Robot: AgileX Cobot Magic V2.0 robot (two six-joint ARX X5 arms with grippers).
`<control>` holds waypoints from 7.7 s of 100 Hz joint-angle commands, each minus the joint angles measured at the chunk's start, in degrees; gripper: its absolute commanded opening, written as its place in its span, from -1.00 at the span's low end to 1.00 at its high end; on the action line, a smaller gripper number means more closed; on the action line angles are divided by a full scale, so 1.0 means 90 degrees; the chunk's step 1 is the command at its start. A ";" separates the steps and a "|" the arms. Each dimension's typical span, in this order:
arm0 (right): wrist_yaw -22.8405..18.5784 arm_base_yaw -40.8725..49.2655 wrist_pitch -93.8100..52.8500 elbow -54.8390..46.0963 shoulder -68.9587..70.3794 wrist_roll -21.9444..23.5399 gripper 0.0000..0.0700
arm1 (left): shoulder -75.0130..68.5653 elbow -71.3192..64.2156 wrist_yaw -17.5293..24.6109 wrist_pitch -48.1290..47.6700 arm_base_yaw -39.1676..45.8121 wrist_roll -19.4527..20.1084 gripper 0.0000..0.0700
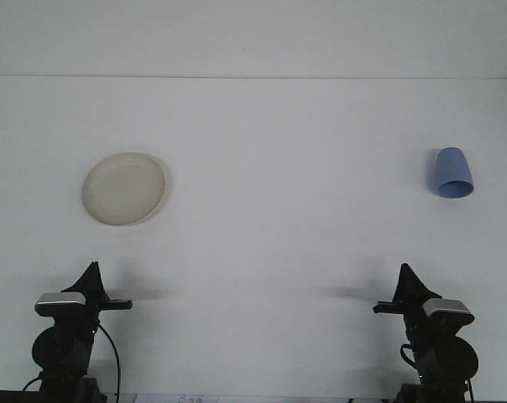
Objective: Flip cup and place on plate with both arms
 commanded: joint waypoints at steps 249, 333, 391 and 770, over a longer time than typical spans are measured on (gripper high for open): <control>-0.1700 -0.3084 0.2781 0.6895 1.1747 -0.2438 -1.00 | -0.0007 -0.0124 -0.0005 0.0073 0.0005 -0.0015 -0.96; 0.0187 0.3177 -0.6781 0.8629 0.8461 -0.2278 -1.00 | -0.0007 -0.0124 -0.0005 0.0073 0.0005 -0.0015 -0.96; 0.0185 0.5736 -0.7218 0.8636 1.0557 -0.2205 -1.00 | -0.0007 -0.0124 -0.0005 0.0073 0.0005 -0.0015 -0.96; 0.2001 0.5600 -0.3893 0.4080 0.1183 -0.2086 0.39 | 1.0377 0.8092 0.2040 -0.4425 -0.5656 -0.1044 -0.98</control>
